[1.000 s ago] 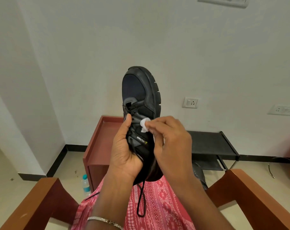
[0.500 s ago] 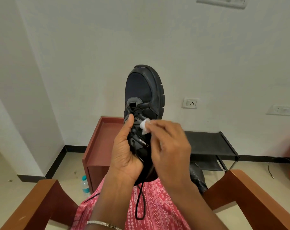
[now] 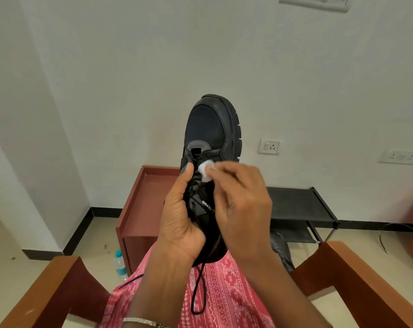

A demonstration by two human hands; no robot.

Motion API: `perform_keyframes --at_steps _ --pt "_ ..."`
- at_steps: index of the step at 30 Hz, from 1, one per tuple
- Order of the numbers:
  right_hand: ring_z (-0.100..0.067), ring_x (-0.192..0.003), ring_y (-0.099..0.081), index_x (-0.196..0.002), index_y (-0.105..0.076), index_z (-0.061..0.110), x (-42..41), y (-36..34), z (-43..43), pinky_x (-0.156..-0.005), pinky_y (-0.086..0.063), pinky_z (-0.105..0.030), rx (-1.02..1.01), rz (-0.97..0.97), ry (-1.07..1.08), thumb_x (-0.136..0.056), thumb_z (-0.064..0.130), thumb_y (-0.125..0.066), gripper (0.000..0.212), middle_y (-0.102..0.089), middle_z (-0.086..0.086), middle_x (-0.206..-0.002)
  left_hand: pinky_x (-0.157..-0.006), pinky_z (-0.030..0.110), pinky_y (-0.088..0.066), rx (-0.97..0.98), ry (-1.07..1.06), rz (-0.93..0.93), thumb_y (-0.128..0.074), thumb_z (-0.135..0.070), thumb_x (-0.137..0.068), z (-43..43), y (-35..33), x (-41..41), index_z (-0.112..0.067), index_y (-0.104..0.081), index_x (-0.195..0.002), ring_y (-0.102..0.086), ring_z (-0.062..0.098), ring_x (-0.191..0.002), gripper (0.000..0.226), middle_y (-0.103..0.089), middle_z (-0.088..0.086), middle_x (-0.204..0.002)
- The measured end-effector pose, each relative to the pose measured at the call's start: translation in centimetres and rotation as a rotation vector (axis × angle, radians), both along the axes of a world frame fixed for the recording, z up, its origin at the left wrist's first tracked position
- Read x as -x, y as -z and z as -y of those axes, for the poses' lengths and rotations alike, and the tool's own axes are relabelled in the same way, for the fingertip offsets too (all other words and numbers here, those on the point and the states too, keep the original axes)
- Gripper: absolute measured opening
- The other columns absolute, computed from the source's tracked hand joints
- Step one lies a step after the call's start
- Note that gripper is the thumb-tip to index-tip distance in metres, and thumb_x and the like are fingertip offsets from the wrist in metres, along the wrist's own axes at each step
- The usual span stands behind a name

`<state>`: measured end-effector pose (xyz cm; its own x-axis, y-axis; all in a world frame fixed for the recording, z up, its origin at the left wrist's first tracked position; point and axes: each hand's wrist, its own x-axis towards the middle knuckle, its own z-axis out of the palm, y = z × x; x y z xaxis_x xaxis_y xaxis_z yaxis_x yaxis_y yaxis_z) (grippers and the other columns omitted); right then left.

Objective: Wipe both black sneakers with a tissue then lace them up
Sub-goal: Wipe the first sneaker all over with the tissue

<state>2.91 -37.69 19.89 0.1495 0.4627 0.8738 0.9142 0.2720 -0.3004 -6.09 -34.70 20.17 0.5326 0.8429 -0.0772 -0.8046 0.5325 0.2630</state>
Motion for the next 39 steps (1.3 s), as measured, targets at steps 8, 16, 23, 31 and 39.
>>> perform_keyframes --at_steps 8,16,23,31,39 --pt "-0.017 -0.1 -0.06 -0.108 -0.075 0.008 1.5 1.7 2.3 -0.091 -0.05 -0.025 0.049 0.05 -0.075 -0.088 0.005 -0.063 0.023 -0.068 -0.003 -0.107 -0.076 0.03 -0.063 0.011 0.007 -0.042 -0.071 -0.046 -0.083 -0.5 0.1 0.2 -0.007 -0.07 -0.124 -0.074 0.02 -0.087 0.057 -0.073 0.01 -0.106" --pt "-0.02 -0.1 -0.059 -0.106 -0.075 0.008 -1.0 -0.9 -0.2 -0.088 -0.046 -0.017 -0.063 -0.029 0.033 -0.085 -0.004 -0.071 0.025 -0.067 -0.005 -0.104 -0.087 0.039 -0.06 -0.04 0.023 -0.074 -0.063 -0.039 -0.094 0.4 0.0 -0.4 -0.007 -0.08 -0.102 -0.074 0.028 -0.098 0.038 -0.074 0.015 -0.112" --pt "-0.015 -0.101 -0.059 -0.107 -0.075 0.006 2.0 2.0 1.9 -0.096 -0.045 -0.015 0.014 0.013 -0.081 -0.094 0.014 -0.056 0.025 -0.068 -0.005 -0.105 -0.089 0.03 -0.057 0.019 -0.012 -0.133 -0.069 -0.04 -0.089 -0.7 0.6 0.3 -0.002 -0.075 -0.111 -0.072 0.02 -0.089 0.044 -0.071 0.01 -0.103" --pt "-0.018 -0.097 -0.058 -0.103 -0.075 0.01 -1.6 -0.1 -0.7 -0.087 -0.047 -0.019 -0.045 -0.043 0.094 -0.086 -0.003 -0.071 0.021 -0.067 -0.003 -0.102 -0.101 0.042 -0.051 -0.035 0.021 -0.179 -0.066 -0.037 -0.093 -0.1 0.4 -0.1 -0.008 -0.074 -0.117 -0.071 0.031 -0.107 0.039 -0.072 0.016 -0.119" --pt "-0.016 -0.098 -0.06 -0.106 -0.074 0.011 0.7 2.2 1.6 -0.089 -0.051 -0.023 0.04 0.048 -0.053 -0.092 0.01 -0.061 0.019 -0.066 -0.002 -0.105 -0.075 0.033 -0.063 0.013 -0.01 -0.186 -0.07 -0.034 -0.088 -0.5 0.6 0.1 -0.001 -0.079 -0.093 -0.075 0.025 -0.081 0.034 -0.074 0.015 -0.098"
